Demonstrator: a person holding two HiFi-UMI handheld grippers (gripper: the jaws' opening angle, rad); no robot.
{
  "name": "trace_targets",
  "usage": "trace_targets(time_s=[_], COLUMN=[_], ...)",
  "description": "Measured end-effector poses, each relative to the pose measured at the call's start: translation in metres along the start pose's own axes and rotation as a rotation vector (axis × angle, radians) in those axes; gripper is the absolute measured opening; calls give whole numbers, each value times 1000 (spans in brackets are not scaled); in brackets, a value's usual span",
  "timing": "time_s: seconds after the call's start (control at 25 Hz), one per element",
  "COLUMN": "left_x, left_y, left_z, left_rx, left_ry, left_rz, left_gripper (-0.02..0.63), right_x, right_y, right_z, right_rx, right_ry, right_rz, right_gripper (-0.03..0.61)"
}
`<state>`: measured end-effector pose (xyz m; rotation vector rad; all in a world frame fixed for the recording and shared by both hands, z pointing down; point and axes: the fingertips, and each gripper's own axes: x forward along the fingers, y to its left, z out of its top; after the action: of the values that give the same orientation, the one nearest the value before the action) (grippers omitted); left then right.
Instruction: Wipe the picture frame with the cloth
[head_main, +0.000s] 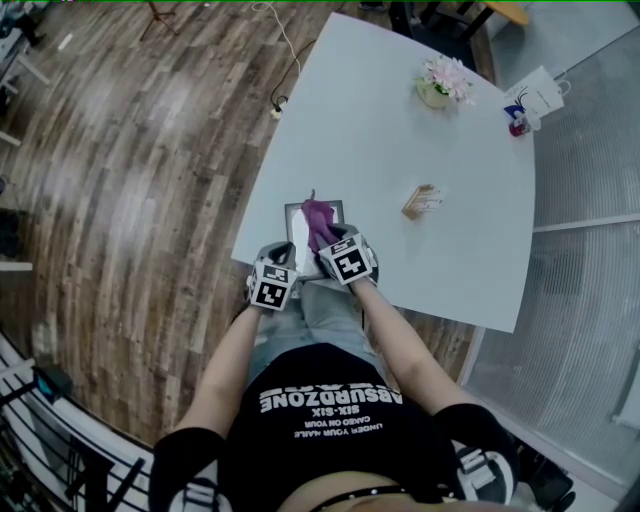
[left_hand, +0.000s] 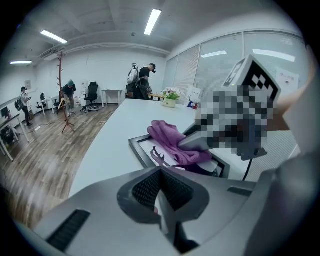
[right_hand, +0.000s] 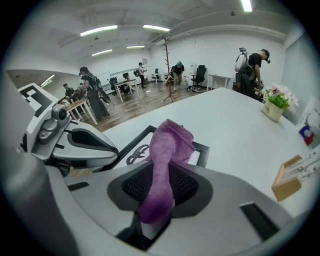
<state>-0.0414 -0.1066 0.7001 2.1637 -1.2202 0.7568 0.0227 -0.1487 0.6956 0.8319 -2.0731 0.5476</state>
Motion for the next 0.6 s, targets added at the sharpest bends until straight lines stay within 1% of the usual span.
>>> trace_targets(time_s=[0.08, 0.16, 0.28, 0.6], left_x=[-1, -1, 0, -1], left_y=[1, 1, -1, -1], left_z=[0, 0, 0, -1], left_rx=[7, 16, 21, 30], left_ry=[-1, -1, -4, -3], left_rz=[5, 9, 8, 12], left_gripper=[14, 14, 15, 15], right_x=[-4, -8, -13, -16], right_y=[-9, -19, -26, -22], right_z=[-3, -6, -6, -10], right_rx=[16, 53, 110, 102], right_ry=[3, -6, -27, -33], right_rz=[-14, -20, -2, 1], right_gripper=[110, 110, 110, 110])
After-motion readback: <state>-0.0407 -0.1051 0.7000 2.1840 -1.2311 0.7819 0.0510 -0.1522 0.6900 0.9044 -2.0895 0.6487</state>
